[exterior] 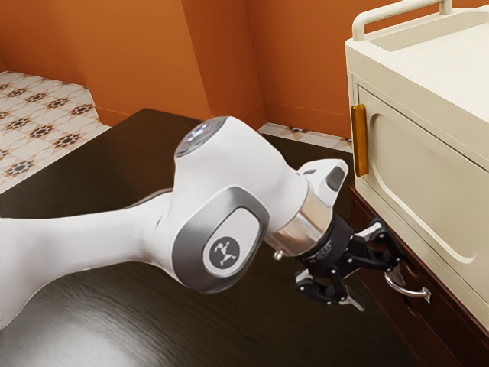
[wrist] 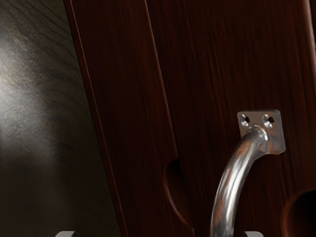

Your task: Pull the drawer handle with one arm to open the drawer

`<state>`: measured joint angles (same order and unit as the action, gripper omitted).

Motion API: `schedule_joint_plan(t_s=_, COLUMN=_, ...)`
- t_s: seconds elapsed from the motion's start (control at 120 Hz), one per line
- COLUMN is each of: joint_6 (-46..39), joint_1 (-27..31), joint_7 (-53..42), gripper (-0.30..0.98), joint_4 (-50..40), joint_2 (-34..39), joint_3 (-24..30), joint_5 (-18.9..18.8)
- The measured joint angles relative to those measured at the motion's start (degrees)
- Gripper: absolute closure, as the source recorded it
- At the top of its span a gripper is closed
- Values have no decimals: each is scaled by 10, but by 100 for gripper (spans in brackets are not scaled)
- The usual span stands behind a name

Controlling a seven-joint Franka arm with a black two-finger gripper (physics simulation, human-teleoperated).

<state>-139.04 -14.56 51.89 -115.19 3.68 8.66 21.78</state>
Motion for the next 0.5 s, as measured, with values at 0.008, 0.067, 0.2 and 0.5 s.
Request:
schedule_joint_plan(t_s=0.008, joint_6=0, joint_1=0, joint_7=0, gripper=29, joint_4=0, joint_2=-1, joint_3=0, joint_5=0)
schedule_joint_plan(t_s=0.067, joint_6=0, joint_1=-2, joint_7=0, gripper=29, joint_4=0, joint_2=-2, joint_3=-1, joint_5=0)
schedule_joint_plan(t_s=0.2, joint_6=3, joint_1=-3, joint_7=0, gripper=29, joint_4=-4, joint_2=1, joint_3=-4, joint_5=1)
schedule_joint_plan(t_s=0.5, joint_6=22, joint_1=1, joint_7=0, gripper=29, joint_4=-23, joint_2=28, joint_3=-13, joint_5=3)
